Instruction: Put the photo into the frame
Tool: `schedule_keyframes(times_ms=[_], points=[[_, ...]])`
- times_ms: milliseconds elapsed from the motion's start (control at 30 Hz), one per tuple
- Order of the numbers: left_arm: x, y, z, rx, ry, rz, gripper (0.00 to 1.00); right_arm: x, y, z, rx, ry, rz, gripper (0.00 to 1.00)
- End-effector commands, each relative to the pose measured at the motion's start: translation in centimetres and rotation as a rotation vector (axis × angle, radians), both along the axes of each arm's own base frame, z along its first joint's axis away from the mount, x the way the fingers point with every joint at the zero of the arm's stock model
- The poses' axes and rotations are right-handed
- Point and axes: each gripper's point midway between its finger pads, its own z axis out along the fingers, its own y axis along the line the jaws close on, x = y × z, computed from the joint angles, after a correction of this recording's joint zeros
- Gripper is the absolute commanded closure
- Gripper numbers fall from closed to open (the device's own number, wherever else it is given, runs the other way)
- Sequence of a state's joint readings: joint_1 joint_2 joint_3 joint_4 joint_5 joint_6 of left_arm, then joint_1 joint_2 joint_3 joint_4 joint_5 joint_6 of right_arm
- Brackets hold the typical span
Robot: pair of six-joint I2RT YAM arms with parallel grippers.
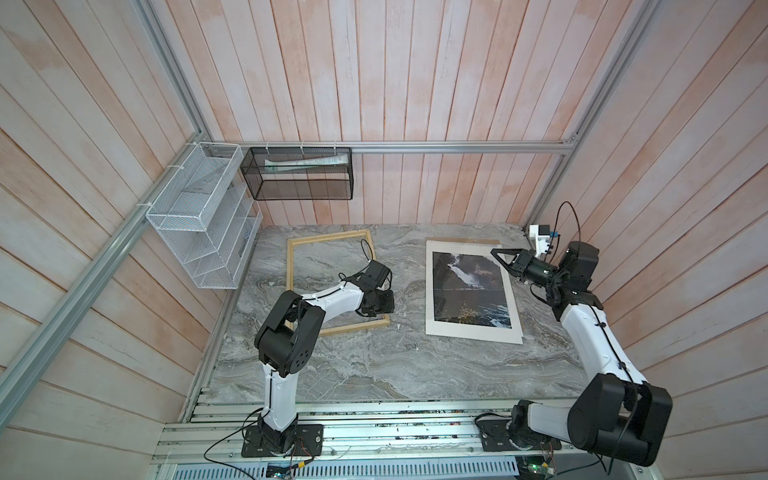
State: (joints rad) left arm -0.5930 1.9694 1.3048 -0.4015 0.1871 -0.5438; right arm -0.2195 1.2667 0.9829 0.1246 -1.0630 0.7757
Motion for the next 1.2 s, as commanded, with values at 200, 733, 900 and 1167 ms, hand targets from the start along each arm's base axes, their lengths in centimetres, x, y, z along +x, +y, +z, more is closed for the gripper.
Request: schedule_keyframes(times_ms=[200, 733, 900, 1167], points=[[-4.2, -2.3, -1.1, -0.02, 0.052, -0.08, 0.59, -1.1, 0.3, 4.3, -0.003, -0.086, 0.041, 1.0], [-3.8, 4.9, 8.1, 0.063, -0.123, 0.065, 0.43, -0.6, 1.1, 3.5, 0.015, -0.09, 0.07, 1.0], [-0.5, 15.7, 7.3, 0.2, -0.109, 0.319, 0.42, -0.6, 3.1, 2.7, 0.047, -0.085, 0.079, 1.0], [1.2, 26.8, 5.5, 0.391, -0.06, 0.556, 0.43, -0.6, 6.9, 0.7, 0.073, -0.061, 0.111, 1.0]])
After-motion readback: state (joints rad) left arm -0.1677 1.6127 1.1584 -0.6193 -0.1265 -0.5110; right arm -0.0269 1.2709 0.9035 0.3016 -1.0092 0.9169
